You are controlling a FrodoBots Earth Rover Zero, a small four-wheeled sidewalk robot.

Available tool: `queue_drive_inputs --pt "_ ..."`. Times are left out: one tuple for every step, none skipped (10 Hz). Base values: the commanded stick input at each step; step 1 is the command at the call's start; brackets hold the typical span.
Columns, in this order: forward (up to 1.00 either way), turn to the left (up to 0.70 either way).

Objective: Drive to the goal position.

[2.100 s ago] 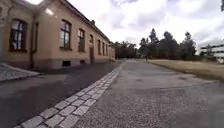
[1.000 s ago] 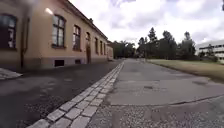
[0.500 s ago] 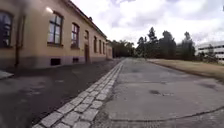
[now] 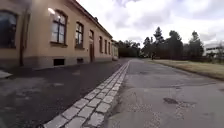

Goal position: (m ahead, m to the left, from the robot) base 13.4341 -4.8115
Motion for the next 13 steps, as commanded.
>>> queue_drive_inputs --pt "0.70 0.14" --pt "0.70 0.14" --pt "0.70 0.14" --pt "0.70 0.13" --pt "0.70 0.00" --pt "0.70 0.00" --pt "0.70 0.00" --pt "0.70 0.00" --pt "0.70 0.00" --pt "0.70 0.00" --pt "0.70 0.00" --pt "0.70 0.00" --pt "0.70 0.00"
